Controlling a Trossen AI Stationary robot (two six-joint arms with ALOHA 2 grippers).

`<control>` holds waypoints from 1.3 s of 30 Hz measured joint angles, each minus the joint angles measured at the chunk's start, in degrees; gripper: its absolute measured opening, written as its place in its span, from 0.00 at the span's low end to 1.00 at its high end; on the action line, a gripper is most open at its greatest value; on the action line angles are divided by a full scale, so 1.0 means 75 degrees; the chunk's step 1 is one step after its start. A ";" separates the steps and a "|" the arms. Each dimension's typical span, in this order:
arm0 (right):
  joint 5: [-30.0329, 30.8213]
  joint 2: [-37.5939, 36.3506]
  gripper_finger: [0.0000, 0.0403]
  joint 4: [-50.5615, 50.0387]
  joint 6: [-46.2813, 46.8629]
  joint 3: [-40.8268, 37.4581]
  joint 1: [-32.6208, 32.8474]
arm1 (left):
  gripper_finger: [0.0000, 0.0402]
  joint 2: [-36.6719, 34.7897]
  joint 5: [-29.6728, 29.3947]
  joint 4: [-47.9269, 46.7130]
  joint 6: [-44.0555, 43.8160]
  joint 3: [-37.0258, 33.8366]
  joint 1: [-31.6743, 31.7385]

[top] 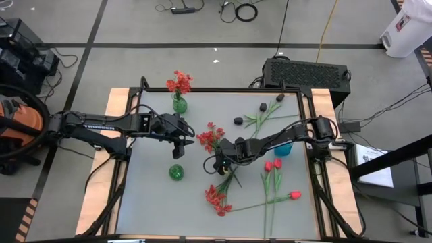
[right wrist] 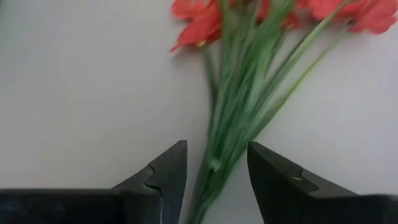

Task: Sort flowers into vase by color
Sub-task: Put the top orange flowers into the top green vase

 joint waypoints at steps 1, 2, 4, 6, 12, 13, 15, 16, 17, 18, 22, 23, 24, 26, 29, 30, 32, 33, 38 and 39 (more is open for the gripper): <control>0.0002 0.0000 0.40 -0.0016 0.0005 0.0000 -0.0019 | 0.39 0.0000 0.0000 0.0000 0.0001 0.0000 0.0000; -0.0027 0.0000 0.40 -0.0025 0.0026 -0.0002 -0.0011 | 0.39 0.0000 0.0000 0.0000 0.0002 0.0000 0.0000; -0.0045 0.0003 0.40 -0.0025 0.0055 -0.0001 0.0026 | 0.39 0.0000 0.0000 0.0000 0.0002 0.0000 0.0000; -0.0053 0.0068 0.40 0.0012 0.0049 0.0006 0.0033 | 0.39 0.0000 0.0000 0.0000 0.0002 0.0000 0.0000; -0.0153 0.0339 0.40 0.0024 0.0001 0.0006 -0.0019 | 0.39 -0.0003 0.0000 -0.0002 0.0002 0.0000 -0.0007; -0.0167 0.0341 0.40 0.0055 0.0002 0.0006 -0.0016 | 0.39 -0.0003 0.0000 -0.0003 0.0002 0.0000 -0.0015; -0.0127 0.0350 0.40 0.0114 -0.0002 0.0006 -0.0016 | 0.39 -0.0003 0.0000 0.0000 0.0005 0.0000 -0.0020; -0.0130 0.0350 0.40 0.0159 -0.0003 0.0006 -0.0016 | 0.39 -0.0003 0.0000 -0.0003 0.0005 0.0000 -0.0034; -0.0135 0.0350 0.40 0.0220 -0.0003 0.0006 -0.0019 | 0.39 -0.0003 0.0000 -0.0001 0.0006 0.0000 -0.0035; -0.0142 0.0352 0.40 0.0261 -0.0033 0.0006 -0.0019 | 0.39 -0.0003 0.0000 0.0000 0.0005 0.0000 -0.0037; -0.0198 0.0353 0.37 0.0321 -0.0111 0.0006 -0.0019 | 0.39 -0.0003 0.0000 -0.0003 0.0005 0.0000 -0.0050; -0.0198 0.0353 0.36 0.0321 -0.0111 0.0006 -0.0021 | 0.39 -0.0003 0.0000 -0.0004 0.0005 0.0000 -0.0050; -0.0202 0.0353 0.34 0.0321 -0.0111 0.0006 -0.0022 | 0.39 -0.0003 0.0000 -0.0003 0.0003 0.0000 -0.0050; -0.0208 0.0353 0.29 0.0321 -0.0084 0.0003 -0.0022 | 0.39 -0.0003 0.0000 -0.0003 0.0003 0.0000 -0.0050; -0.0217 0.0354 0.19 0.0321 -0.0079 0.0003 -0.0022 | 0.39 -0.0003 0.0000 -0.0003 0.0002 0.0000 -0.0050; -0.0217 0.0354 0.16 0.0321 -0.0076 0.0003 -0.0022 | 0.39 -0.0003 0.0000 -0.0003 0.0002 0.0000 -0.0050; -0.0214 0.0354 0.09 0.0321 -0.0076 0.0003 -0.0022 | 0.39 -0.0003 0.0000 -0.0003 0.0002 0.0000 -0.0050; -0.0214 0.0355 0.06 0.0321 -0.0087 0.0003 -0.0019 | 0.39 -0.0003 0.0000 0.0000 0.0002 0.0000 -0.0050; -0.0200 0.0353 0.02 0.0321 -0.0111 0.0003 -0.0019 | 0.39 -0.0003 -0.0032 0.0233 -0.0039 0.0000 -0.0050; -0.0200 0.0353 0.02 0.0321 -0.0122 0.0003 -0.0019 | 0.39 -0.0003 -0.0033 0.0331 -0.0051 0.0000 -0.0050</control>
